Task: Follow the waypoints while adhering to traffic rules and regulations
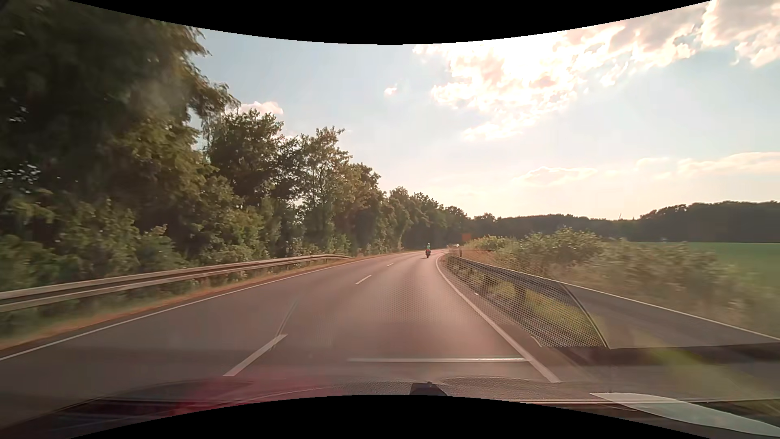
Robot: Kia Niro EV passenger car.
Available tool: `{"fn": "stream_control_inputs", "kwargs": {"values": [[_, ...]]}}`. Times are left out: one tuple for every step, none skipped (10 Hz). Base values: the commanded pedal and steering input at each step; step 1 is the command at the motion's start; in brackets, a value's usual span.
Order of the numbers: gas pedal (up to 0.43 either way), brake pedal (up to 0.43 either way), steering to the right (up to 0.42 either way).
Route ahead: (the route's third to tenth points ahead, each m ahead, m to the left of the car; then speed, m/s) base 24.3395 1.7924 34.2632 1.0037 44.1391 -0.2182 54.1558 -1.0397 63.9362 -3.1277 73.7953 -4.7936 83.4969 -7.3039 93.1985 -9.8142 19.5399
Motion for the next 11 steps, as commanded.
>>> {"fn": "stream_control_inputs", "kwargs": {"values": [[0.177, 0.0, 0.015], [0.177, 0.0, 0.015], [0.177, 0.0, 0.015], [0.177, 0.0, 0.013], [0.177, 0.0, 0.013], [0.177, 0.0, 0.013], [0.177, 0.0, 0.013], [0.177, 0.0, 0.013], [0.177, 0.0, 0.013], [0.177, 0.0, 0.013], [0.177, 0.0, 0.013]]}}
